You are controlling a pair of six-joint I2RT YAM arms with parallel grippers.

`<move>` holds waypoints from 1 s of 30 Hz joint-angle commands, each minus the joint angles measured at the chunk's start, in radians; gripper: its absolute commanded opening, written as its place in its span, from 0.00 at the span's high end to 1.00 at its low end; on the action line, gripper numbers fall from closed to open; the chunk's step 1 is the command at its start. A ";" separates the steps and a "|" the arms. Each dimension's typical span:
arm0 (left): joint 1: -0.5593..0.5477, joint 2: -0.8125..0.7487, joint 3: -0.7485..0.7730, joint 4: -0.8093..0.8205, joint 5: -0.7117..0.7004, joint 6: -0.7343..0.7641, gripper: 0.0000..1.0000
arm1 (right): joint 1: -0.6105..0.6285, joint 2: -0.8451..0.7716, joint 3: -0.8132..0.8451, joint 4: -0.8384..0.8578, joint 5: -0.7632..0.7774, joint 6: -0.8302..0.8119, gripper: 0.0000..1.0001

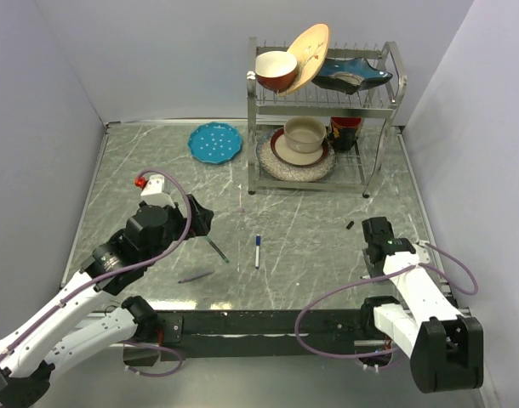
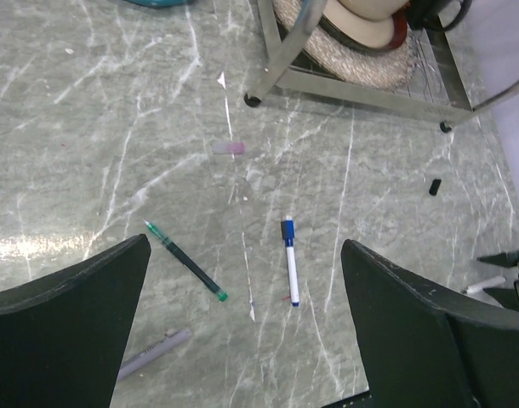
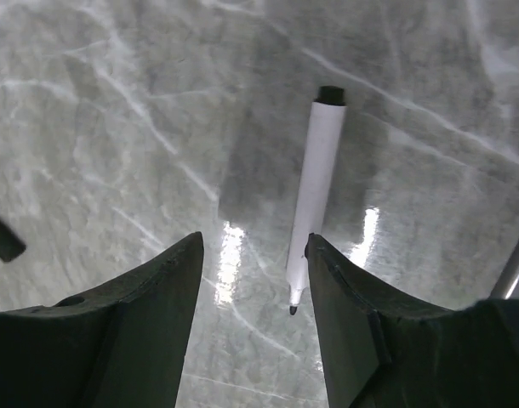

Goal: Insert the pens into the pen caps

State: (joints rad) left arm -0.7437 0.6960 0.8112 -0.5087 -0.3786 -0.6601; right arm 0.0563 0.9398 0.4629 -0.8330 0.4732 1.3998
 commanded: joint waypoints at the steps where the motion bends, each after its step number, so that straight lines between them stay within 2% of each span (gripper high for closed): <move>1: 0.001 -0.006 -0.006 0.012 0.049 0.031 0.01 | -0.026 0.002 -0.035 0.024 0.022 0.065 0.40; 13: 0.001 -0.007 0.000 0.007 0.035 0.028 0.01 | -0.050 0.120 -0.017 0.061 0.010 0.071 0.41; 18: 0.001 -0.026 -0.003 0.006 0.009 0.025 0.01 | -0.079 0.137 -0.020 0.092 -0.016 0.033 0.45; 21: 0.001 -0.039 -0.006 0.007 -0.002 0.028 0.00 | -0.079 0.142 -0.026 0.130 -0.036 -0.007 0.58; 22: 0.001 -0.046 -0.007 0.007 -0.005 0.030 0.01 | -0.079 0.139 -0.029 0.152 -0.039 -0.021 0.66; 25: 0.001 -0.062 -0.014 0.019 -0.008 0.033 0.01 | -0.079 0.133 -0.032 0.214 -0.070 -0.093 0.80; 26: 0.001 -0.066 -0.015 0.022 -0.002 0.037 0.01 | -0.079 0.128 -0.033 0.239 -0.083 -0.122 0.82; 29: 0.001 -0.085 -0.023 0.048 0.052 0.066 0.01 | -0.079 0.091 -0.044 0.369 -0.194 -0.295 0.90; 30: 0.001 -0.092 -0.027 0.059 0.075 0.076 0.01 | -0.076 0.052 -0.052 0.418 -0.238 -0.412 0.91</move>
State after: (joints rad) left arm -0.7437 0.6319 0.7979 -0.5117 -0.3599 -0.6369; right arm -0.0208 1.0477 0.4496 -0.7040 0.4271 1.2396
